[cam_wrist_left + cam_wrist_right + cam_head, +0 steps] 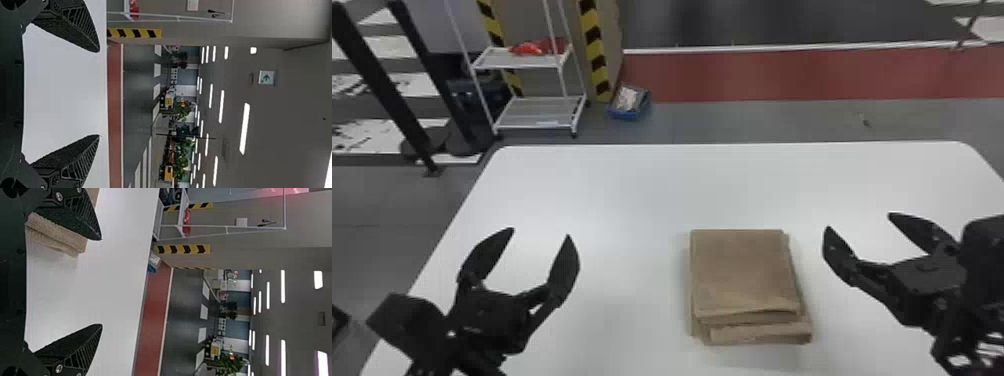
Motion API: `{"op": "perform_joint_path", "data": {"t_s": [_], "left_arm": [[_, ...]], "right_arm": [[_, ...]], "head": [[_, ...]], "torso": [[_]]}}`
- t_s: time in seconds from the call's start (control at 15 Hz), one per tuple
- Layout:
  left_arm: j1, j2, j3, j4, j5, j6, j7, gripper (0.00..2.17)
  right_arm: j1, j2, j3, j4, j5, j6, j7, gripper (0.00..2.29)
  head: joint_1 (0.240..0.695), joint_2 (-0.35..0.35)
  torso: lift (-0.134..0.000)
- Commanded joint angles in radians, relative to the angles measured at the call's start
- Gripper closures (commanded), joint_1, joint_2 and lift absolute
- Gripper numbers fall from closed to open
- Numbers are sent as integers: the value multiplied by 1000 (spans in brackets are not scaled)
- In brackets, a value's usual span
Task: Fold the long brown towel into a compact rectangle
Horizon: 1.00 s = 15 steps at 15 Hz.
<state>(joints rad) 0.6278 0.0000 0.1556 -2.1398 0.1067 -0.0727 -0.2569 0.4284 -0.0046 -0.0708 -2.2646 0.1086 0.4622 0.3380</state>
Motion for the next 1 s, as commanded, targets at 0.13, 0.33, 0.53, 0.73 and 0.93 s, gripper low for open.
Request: {"op": "perform_joint_path", "data": {"t_s": [0.13,0.33,0.53,0.73,0.93], "left_arm": [[79,-3,-105,12,-168,-121,65,117],[110,-3,-116,-25,-228,-94,125,117],[115,-3,-114,-35,-259,-63,162,117],[115,-3,-114,-38,-380,-17,151,120],[113,-3,-105,-46,-367,17,127,117]], "right_arm": [[105,6,14,122,6,-423,-20,87],[113,6,-37,158,-7,-417,-31,87],[136,6,-69,163,-70,-435,-27,87],[167,6,-81,172,-110,-500,-14,87],[173,6,-77,171,-110,-506,-13,87]], "head": [[695,27],[695,22],[695,-7],[695,-22],[695,-28]], "torso": [[-124],[-124],[-124],[-124],[-124]]}}
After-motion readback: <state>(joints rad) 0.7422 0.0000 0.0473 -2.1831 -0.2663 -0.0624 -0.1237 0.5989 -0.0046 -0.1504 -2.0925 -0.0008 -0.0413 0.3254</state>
